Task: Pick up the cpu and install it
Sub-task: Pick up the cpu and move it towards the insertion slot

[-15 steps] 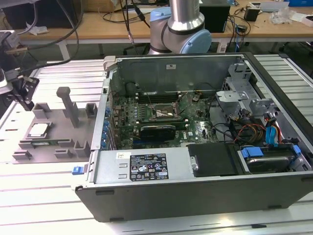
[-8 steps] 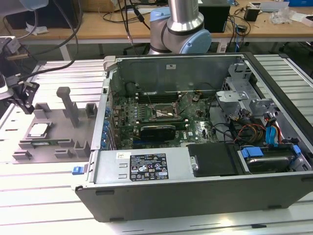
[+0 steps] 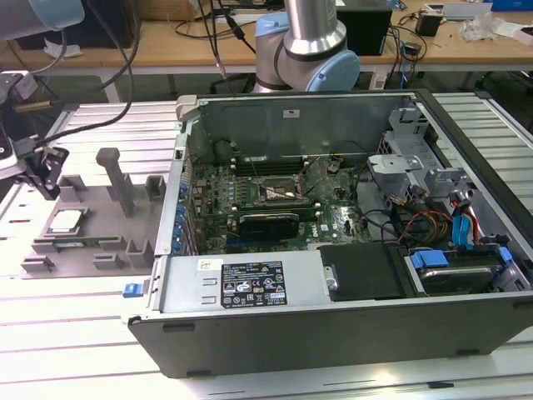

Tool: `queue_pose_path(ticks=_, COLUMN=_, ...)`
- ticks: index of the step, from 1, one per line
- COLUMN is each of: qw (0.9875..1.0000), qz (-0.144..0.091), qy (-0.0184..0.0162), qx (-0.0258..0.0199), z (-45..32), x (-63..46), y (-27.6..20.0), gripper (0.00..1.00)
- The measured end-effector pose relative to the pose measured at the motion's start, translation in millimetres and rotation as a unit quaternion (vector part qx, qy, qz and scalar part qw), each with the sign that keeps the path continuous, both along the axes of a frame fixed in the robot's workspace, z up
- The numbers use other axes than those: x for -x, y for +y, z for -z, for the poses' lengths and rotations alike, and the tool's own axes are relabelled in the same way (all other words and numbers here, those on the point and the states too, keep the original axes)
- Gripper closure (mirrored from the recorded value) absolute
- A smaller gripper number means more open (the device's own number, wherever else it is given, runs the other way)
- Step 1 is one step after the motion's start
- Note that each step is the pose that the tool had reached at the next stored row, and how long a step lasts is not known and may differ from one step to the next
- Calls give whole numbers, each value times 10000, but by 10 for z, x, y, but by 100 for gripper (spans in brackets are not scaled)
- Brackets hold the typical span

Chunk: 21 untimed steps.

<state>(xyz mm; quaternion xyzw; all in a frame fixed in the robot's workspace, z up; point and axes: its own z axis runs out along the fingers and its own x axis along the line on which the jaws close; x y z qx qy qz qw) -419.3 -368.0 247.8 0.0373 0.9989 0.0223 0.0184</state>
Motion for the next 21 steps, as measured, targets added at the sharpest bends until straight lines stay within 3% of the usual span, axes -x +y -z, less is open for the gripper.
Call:
queue_pose_path(ticks=9, qw=10000, qz=-28, qy=0, qx=0, z=196, x=11, y=-20, gripper=89)
queue_pose_path(ticks=21, qw=9998, qz=-198, qy=0, qx=2, z=383, x=11, y=-36, gripper=89)
